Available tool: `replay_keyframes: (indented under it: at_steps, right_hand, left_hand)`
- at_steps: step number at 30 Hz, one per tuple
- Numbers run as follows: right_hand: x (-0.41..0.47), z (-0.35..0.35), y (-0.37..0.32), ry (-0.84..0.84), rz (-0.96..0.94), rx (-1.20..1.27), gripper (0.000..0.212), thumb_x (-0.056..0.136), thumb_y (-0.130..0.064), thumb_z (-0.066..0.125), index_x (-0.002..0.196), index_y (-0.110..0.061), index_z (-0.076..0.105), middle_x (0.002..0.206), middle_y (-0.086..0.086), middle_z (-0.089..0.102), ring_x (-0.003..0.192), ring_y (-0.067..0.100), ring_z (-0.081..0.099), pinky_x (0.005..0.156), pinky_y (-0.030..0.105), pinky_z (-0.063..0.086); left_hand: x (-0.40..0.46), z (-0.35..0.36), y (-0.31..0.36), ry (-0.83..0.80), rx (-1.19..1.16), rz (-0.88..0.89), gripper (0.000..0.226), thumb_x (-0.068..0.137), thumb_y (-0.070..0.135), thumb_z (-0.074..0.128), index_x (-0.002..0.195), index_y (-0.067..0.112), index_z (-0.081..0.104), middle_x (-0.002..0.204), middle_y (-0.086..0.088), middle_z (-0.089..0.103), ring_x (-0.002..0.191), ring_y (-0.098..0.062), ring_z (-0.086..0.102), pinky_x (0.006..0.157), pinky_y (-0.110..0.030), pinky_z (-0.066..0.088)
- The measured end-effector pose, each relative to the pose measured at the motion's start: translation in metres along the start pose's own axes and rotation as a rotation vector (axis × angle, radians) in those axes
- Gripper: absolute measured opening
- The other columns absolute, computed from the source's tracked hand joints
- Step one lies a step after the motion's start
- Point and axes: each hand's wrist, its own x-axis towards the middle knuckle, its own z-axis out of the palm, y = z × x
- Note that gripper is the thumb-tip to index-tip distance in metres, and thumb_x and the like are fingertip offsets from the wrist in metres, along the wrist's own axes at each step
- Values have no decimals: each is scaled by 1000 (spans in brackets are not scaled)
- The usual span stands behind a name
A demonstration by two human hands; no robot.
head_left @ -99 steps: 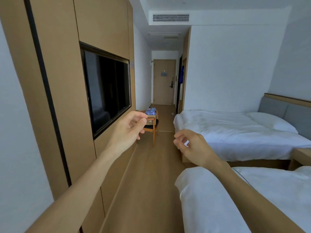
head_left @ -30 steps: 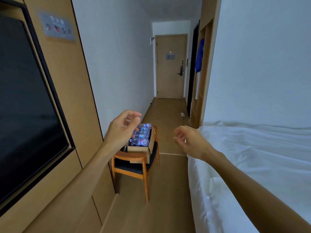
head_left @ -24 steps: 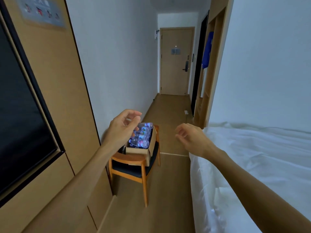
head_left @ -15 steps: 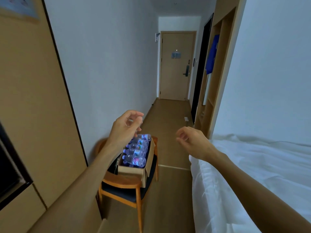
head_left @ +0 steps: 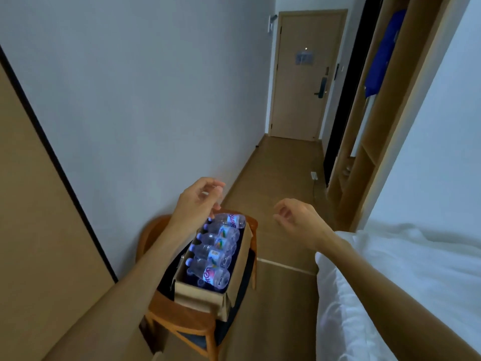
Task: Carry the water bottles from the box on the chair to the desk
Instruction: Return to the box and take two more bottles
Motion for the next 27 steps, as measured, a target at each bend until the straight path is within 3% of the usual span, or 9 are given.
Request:
replay_keyframes:
  at_steps: [4,10,15,20,24,27]
  right_hand:
    - [70,15,41,-42,-33,58,18,93,-30,59,109,-22,63,99,-10,61,89,2,59,77,18,48]
    - [156,53,95,-203,-81,169,19,94,-24,59,111,-17,64,105,-5,64,94,6,60,84,23,50]
    - [219,90,115,-310,-139,215,19,94,-22,60,110,-14,65,101,-2,65,88,7,58,74,8,41]
    - [273,146,115,-421,-206,251,13,92,-20,62,104,-16,66,89,-11,61,76,-10,54,66,-1,37]
    - [310,200,108,-553,-264,224,12,94,-23,60,103,-17,65,94,-6,66,88,7,62,71,6,42]
    - [332,242,100,-661,-277,199,18,95,-23,58,107,-12,65,102,2,67,97,13,61,84,24,49]
  left_hand:
    - [57,15,-37,68,4,-49,14,92,27,58,94,38,67,87,10,68,69,-11,68,59,-25,55]
    - [116,45,-94,175,19,-169,15,93,23,59,92,36,68,83,4,69,67,-20,67,58,-31,51]
    - [143,47,-133,287,52,-261,14,96,16,58,95,26,67,81,-3,69,64,-22,63,57,-36,52]
    - [153,30,-174,414,83,-387,10,97,14,56,100,17,65,81,-6,64,61,-19,61,50,-29,52]
    - [150,7,-216,503,124,-492,10,97,16,56,99,20,64,90,-9,65,60,-15,63,50,-28,53]
    - [149,-10,-256,548,148,-590,9,97,21,56,100,22,64,90,-5,65,54,-9,61,50,-23,52]
